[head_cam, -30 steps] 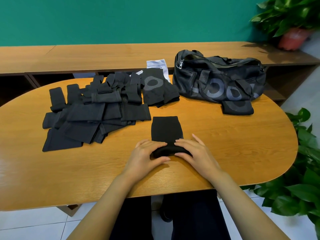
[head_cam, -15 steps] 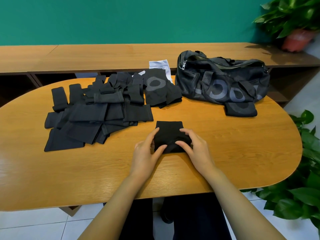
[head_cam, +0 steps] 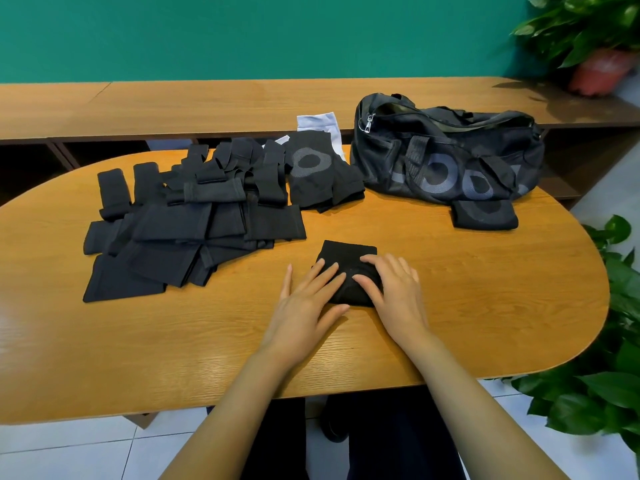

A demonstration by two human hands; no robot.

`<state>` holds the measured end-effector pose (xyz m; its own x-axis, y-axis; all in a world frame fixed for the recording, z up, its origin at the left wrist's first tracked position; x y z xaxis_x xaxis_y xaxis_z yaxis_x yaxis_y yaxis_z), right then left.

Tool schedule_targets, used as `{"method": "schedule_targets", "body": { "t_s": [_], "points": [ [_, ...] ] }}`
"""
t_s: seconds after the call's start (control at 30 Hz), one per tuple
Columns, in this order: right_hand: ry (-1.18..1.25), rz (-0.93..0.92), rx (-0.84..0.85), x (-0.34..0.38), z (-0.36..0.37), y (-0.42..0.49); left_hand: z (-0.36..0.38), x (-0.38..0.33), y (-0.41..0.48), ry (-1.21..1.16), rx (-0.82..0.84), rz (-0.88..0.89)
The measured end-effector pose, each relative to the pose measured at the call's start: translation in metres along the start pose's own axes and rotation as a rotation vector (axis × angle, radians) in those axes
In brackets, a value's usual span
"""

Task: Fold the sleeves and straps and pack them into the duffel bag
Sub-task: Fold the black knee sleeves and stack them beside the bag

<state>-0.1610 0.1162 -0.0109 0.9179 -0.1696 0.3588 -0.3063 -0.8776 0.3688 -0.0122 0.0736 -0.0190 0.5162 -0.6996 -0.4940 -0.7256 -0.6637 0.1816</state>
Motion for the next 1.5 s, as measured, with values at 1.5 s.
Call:
{"method": "schedule_targets", "body": {
  "t_s": [1.5],
  "points": [
    [0.048,-0.19,0.143,-0.002,-0.001,-0.009,-0.018,0.009,-0.008,-0.202,-0.23,-0.083]
  ]
}}
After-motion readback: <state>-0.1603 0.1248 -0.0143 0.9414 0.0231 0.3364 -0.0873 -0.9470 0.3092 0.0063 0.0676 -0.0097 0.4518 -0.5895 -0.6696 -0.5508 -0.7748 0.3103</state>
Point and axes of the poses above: each hand's wrist, its own y-axis towards the middle knuckle, its own z-axis out of the palm, x = y × z, the point moved 7 cm from there along y, towards the middle knuckle, and after that the axes turned 6 degrees about -y, right-handed, at the moved point
